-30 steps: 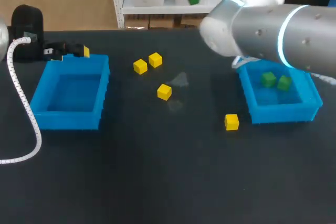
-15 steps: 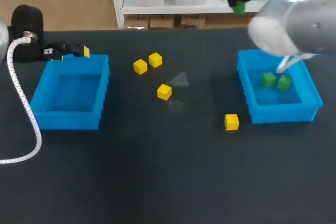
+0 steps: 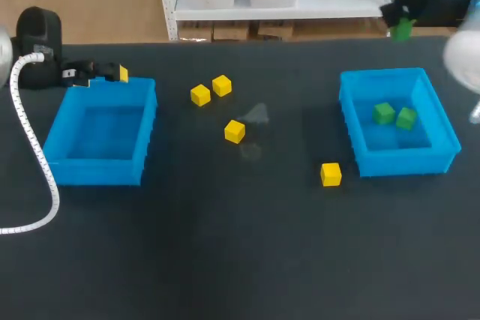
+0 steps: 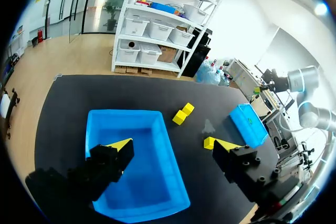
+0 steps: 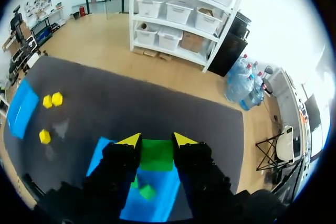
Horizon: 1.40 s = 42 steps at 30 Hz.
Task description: Put the green cubes in the right bin and the yellow cubes in the left bin.
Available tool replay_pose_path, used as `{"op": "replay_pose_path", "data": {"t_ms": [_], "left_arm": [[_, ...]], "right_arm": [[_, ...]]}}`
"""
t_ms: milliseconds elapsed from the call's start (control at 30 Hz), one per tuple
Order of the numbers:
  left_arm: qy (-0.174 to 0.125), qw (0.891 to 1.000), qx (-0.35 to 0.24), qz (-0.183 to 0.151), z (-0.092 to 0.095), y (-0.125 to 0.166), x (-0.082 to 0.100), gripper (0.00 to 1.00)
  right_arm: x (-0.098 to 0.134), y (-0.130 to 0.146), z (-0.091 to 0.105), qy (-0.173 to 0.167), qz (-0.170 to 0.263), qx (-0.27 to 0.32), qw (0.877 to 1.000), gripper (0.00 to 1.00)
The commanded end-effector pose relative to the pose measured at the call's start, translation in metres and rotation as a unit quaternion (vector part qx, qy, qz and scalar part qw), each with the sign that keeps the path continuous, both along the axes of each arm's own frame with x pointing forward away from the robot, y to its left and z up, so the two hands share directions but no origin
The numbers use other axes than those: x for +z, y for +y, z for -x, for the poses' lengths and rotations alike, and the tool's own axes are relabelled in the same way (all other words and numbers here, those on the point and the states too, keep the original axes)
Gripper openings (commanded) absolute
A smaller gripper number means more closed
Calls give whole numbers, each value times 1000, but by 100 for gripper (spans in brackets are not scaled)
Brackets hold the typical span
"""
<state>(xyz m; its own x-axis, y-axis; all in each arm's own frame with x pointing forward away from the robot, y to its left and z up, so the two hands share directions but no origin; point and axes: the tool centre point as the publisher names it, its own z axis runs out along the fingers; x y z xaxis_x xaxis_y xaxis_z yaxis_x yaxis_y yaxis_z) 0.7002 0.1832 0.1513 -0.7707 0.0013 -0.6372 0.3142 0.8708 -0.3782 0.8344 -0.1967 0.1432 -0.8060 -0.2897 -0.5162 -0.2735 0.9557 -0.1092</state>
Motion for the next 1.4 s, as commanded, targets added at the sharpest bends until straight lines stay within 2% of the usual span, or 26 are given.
{"op": "replay_pose_path", "data": {"t_ms": [33,300,533,633,1000,1067,1100,1133,1167,1200,1400], "left_arm": [[-2,1000,-2,3,0,1,-1,100],[-2,1000,-2,3,0,1,-1,100],[-2,1000,-2,3,0,1,-1,100],[-2,1000,-2,3,0,1,-1,100],[-2,1000,-2,3,0,1,-1,100],[-2,1000,-2,3,0,1,-1,100],[-2,1000,-2,3,0,1,-1,100],[-2,1000,-2,3,0,1,-1,100],[-2,1000,-2,3,0,1,-1,100],[-2,1000,-2,3,0,1,-1,100],[-2,1000,-2,3,0,1,-1,100]], "right_arm": [[19,-20,73,-88,-26,26,995,0],[-6,-5,91,-55,-24,71,996,0],[-51,-6,88,-8,-9,70,997,0],[-63,-2,86,5,-8,74,997,0],[-69,10,84,13,-17,89,996,0],[-69,10,83,11,-17,90,996,13],[-70,10,83,6,-21,90,996,31],[-69,10,83,3,-20,90,996,41],[-68,9,82,-3,-21,91,996,92],[-67,9,82,-3,-22,91,996,100],[-64,4,83,-3,-37,81,996,100]]}}
